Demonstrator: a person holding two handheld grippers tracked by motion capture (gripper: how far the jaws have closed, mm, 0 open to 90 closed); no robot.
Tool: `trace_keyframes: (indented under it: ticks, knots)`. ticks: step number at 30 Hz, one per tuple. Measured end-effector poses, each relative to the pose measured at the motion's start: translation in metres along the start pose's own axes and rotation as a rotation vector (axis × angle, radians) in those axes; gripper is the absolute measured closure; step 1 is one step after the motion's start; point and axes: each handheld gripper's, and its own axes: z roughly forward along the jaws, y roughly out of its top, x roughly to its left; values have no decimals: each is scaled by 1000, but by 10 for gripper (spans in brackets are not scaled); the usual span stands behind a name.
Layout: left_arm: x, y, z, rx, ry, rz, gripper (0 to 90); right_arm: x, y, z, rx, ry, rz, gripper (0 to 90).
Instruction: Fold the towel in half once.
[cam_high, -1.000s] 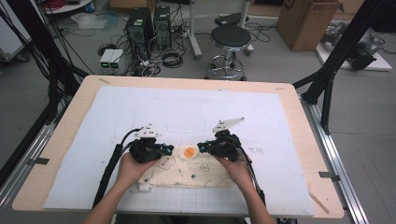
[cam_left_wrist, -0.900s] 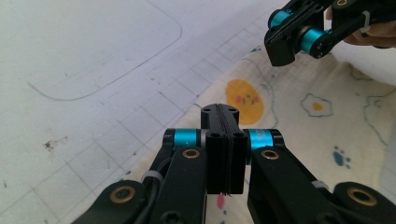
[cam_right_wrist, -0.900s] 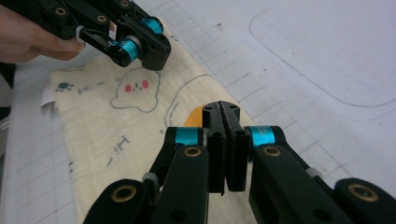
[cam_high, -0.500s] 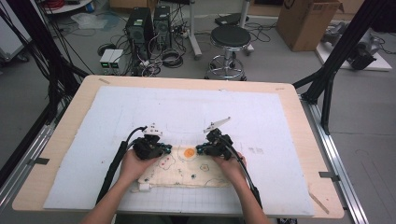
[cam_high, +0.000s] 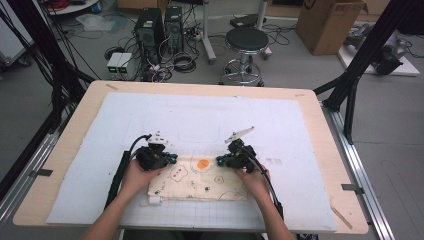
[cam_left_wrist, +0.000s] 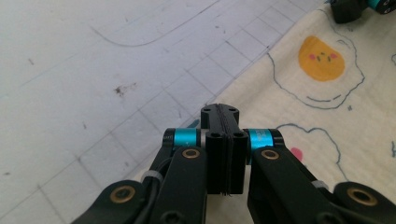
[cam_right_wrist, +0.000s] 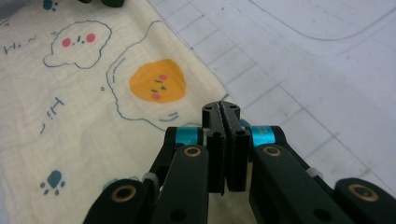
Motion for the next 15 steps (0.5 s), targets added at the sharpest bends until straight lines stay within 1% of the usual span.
trace_keyframes:
  ticks: [3, 5, 11, 15]
  knots:
    - [4, -3, -3, -5, 1, -13, 890, -4, -4, -5, -5, -12, 7, 892]
    - [5, -5, -6, -5, 11, -22, 885, -8, -8, -9, -8, -18, 15, 892]
    - [11, -12, -13, -10, 20, -23, 886, -16, -20, -21, -14, -41, 34, 891]
    - [17, -19, -17, -35, 18, -52, 886, -21, -28, -29, -22, -52, 48, 891]
